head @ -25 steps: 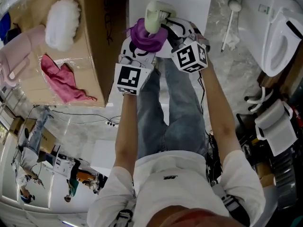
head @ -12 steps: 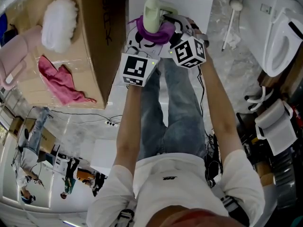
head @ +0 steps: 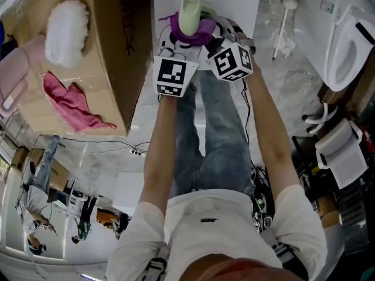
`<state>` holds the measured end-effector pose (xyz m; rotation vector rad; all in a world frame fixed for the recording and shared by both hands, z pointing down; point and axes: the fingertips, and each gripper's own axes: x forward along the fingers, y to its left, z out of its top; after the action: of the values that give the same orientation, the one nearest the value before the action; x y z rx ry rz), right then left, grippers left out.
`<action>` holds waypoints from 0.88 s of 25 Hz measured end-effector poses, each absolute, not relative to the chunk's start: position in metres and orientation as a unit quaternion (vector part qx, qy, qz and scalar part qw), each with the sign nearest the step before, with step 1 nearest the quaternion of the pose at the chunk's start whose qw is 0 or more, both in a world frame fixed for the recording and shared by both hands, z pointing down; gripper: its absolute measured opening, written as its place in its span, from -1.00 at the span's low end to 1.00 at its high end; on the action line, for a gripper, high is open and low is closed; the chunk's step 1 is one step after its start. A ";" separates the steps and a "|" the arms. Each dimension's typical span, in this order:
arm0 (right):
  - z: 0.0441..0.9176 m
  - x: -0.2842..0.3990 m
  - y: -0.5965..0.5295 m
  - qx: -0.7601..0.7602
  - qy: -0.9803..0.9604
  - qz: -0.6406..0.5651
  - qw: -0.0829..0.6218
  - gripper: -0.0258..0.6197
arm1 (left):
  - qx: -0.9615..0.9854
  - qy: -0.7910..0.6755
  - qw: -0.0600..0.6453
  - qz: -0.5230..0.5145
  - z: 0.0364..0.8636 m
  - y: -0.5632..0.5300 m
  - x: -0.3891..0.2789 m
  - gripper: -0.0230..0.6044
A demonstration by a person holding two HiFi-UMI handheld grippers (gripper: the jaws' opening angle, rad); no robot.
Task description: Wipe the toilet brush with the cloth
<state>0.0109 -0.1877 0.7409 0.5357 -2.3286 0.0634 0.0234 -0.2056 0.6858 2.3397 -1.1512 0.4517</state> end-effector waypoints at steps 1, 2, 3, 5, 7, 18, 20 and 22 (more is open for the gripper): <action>0.741 0.011 -0.188 0.210 -0.906 0.022 0.366 -0.67 | 0.857 -0.422 0.241 0.169 0.685 -0.206 0.023 -0.49; 0.741 0.011 -0.188 0.211 -0.906 0.020 0.366 -0.67 | 0.857 -0.423 0.240 0.172 0.685 -0.206 0.023 -0.50; 0.741 0.011 -0.187 0.212 -0.906 0.017 0.366 -0.67 | 0.857 -0.423 0.239 0.173 0.684 -0.205 0.022 -0.51; 0.742 0.010 -0.187 0.213 -0.905 0.015 0.368 -0.68 | 0.856 -0.424 0.238 0.175 0.682 -0.205 0.020 -0.51; 0.742 0.010 -0.187 0.212 -0.904 0.010 0.371 -0.68 | 0.856 -0.425 0.235 0.175 0.678 -0.206 0.019 -0.51; 0.742 0.009 -0.187 0.204 -0.903 0.002 0.377 -0.69 | 0.870 -0.419 0.212 0.154 0.634 -0.210 0.015 -0.51; 0.742 0.009 -0.187 0.202 -0.903 0.002 0.378 -0.70 | 0.873 -0.416 0.207 0.149 0.623 -0.211 0.014 -0.51; 0.742 0.009 -0.187 0.200 -0.903 0.002 0.379 -0.70 | 0.876 -0.414 0.201 0.145 0.613 -0.213 0.013 -0.51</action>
<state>0.0089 -0.1868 0.7420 0.5116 -2.3082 0.0044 0.0129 -0.2130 0.6126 2.4457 -1.1575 0.4050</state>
